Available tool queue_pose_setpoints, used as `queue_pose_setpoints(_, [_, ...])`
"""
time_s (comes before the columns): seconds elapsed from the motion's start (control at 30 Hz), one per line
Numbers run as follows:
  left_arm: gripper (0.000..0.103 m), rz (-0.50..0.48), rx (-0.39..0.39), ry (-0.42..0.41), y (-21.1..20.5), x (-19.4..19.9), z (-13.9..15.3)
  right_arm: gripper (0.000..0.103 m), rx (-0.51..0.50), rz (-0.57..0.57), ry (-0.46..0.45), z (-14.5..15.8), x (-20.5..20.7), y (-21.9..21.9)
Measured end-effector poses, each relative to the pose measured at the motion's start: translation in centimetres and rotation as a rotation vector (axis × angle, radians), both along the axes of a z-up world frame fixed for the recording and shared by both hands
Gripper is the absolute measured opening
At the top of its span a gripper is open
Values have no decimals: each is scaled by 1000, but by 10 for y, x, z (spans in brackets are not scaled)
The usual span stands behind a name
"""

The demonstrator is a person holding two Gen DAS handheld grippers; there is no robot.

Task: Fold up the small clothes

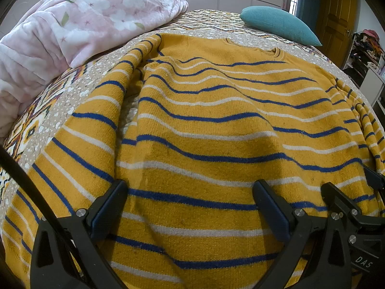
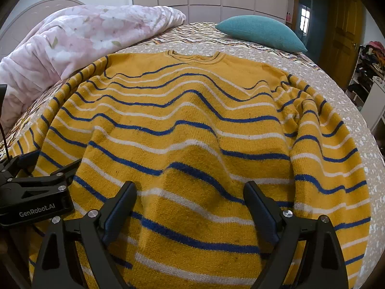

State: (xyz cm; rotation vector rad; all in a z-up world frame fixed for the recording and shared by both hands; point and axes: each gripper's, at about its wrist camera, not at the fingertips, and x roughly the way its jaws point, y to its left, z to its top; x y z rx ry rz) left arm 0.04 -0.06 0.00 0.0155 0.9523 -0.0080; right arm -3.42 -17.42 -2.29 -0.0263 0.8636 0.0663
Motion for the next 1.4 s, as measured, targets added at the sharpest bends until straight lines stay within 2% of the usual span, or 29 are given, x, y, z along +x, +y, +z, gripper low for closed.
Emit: queue_pose_setpoints(1.4, [103, 0, -1, -1, 0, 0, 0, 95, 3, 0, 0, 0, 1, 0])
